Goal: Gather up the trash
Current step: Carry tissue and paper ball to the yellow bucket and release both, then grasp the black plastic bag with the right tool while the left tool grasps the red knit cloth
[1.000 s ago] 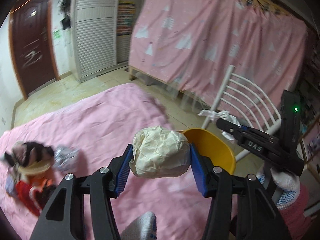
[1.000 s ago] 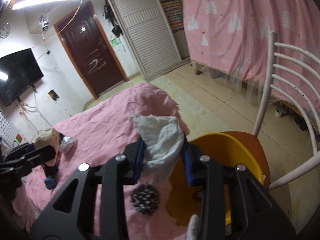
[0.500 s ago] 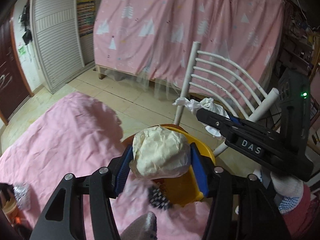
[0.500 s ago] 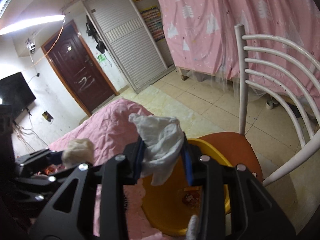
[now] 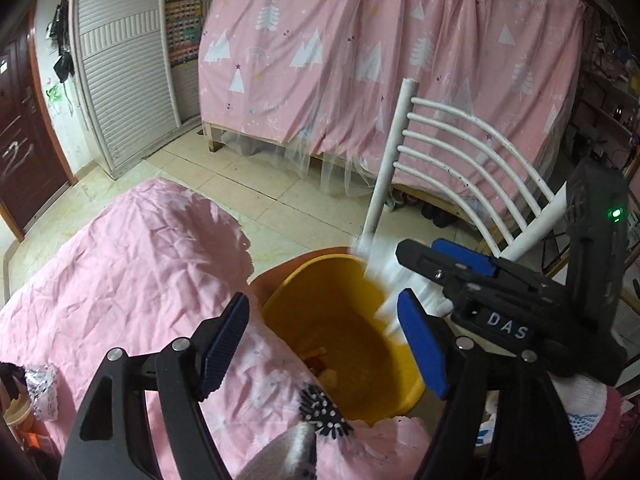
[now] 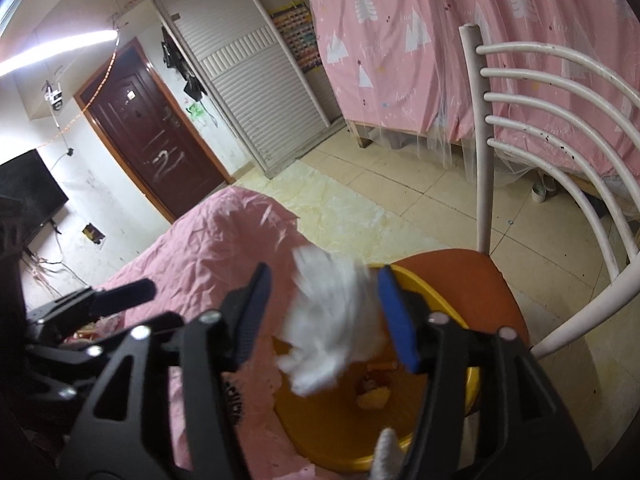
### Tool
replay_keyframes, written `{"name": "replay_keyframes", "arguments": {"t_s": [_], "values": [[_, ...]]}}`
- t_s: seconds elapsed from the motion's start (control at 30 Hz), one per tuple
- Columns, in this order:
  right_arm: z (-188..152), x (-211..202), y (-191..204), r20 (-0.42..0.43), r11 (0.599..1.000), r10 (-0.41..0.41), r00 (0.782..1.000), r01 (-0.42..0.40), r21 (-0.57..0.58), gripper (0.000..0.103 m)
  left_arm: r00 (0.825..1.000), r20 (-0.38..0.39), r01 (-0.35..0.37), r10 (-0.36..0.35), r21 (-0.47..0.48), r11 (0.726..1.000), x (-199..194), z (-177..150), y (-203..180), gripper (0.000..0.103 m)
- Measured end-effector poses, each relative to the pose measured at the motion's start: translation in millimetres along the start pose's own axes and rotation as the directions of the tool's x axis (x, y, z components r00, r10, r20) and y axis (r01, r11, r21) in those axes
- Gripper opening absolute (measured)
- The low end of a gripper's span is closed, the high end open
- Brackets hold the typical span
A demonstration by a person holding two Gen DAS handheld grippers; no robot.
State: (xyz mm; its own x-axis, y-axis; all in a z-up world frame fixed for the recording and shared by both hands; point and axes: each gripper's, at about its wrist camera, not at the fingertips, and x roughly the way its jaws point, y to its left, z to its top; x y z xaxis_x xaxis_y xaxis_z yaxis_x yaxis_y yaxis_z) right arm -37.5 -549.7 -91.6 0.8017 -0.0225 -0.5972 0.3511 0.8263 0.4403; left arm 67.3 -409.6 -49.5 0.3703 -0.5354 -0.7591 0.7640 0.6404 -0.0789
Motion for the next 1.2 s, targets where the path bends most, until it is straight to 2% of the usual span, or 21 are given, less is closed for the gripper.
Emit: {"name": "replay_keyframes", "arguments": {"t_s": [0.1, 0.3, 0.53, 0.73, 1.03, 1.2], "values": [[0, -1, 6, 0.004, 1.0, -0.009, 1.0, 0.009, -0.01, 0.062, 1.0, 0.019, -0.006, 0.006, -0.025, 1.0, -15, -3, 10, 0.067], [0, -1, 30, -0.006, 0.998, 0.0, 1.0, 0.0, -0.055, 0.063, 0.996, 0.071, -0.041, 0.048, -0.088, 0.995, -52, -17, 40, 0.07], [-6, 3, 84, -0.032, 0.989, 0.039, 0.999, -0.043, -0.145, 0.063, 0.987, 0.13, -0.066, 0.089, -0.177, 0.982, -92, -31, 80, 0.073], [-16, 8, 128, -0.064, 0.972, 0.079, 0.995, -0.092, -0.218, 0.069, 0.973, 0.176, -0.103, 0.147, -0.236, 0.966, -129, -48, 113, 0.075], [-45, 25, 201, -0.165, 0.925, 0.161, 0.973, -0.207, -0.318, 0.07, 0.951, 0.16, -0.193, 0.264, -0.359, 0.913, -163, -86, 179, 0.08], [-63, 33, 241, -0.224, 0.885, 0.199, 0.954, -0.273, -0.377, 0.076, 0.939, 0.125, -0.246, 0.322, -0.411, 0.878, -173, -111, 213, 0.08]]}}
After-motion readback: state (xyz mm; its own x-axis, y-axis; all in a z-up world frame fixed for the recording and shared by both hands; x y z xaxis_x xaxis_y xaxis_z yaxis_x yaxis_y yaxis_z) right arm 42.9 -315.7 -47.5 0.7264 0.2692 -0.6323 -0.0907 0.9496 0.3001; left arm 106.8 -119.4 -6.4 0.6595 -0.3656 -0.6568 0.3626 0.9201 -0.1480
